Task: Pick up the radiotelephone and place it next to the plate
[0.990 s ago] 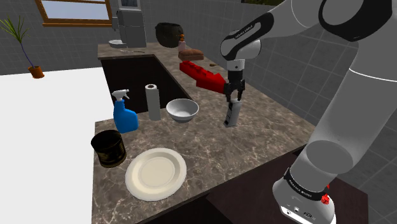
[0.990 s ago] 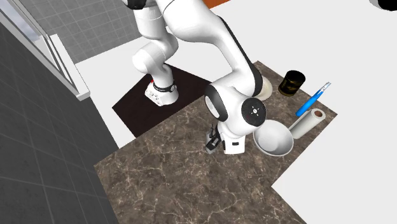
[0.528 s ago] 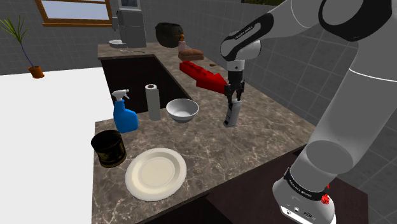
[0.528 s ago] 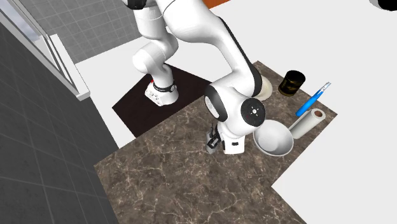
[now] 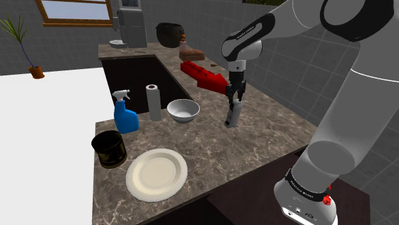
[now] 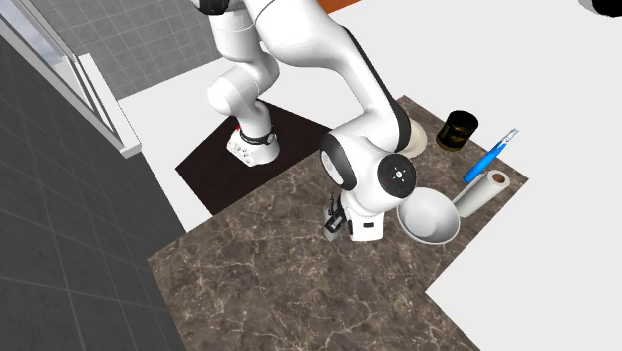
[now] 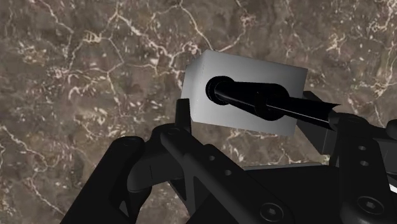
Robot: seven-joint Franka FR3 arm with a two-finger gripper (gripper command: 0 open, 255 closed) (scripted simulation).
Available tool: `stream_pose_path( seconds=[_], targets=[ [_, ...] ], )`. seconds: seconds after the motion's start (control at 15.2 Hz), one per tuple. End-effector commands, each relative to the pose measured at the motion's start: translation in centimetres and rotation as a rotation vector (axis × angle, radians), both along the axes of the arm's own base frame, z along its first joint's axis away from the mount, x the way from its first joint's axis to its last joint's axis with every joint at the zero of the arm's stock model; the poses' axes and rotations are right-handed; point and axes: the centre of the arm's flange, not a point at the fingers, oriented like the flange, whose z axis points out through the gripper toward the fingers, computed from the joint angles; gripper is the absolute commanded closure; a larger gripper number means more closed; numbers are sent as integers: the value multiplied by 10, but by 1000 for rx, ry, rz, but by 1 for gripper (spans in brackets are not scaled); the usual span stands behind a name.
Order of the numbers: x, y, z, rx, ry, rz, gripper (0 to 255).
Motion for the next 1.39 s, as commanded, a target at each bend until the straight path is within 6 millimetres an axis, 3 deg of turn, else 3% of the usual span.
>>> stream_pose_path(
  seconds=[0.0, 1.32],
  targets=[
    [0, 0, 0, 0, 0, 0, 255],
    [0, 0, 105, 0, 0, 0, 255]
  ],
)
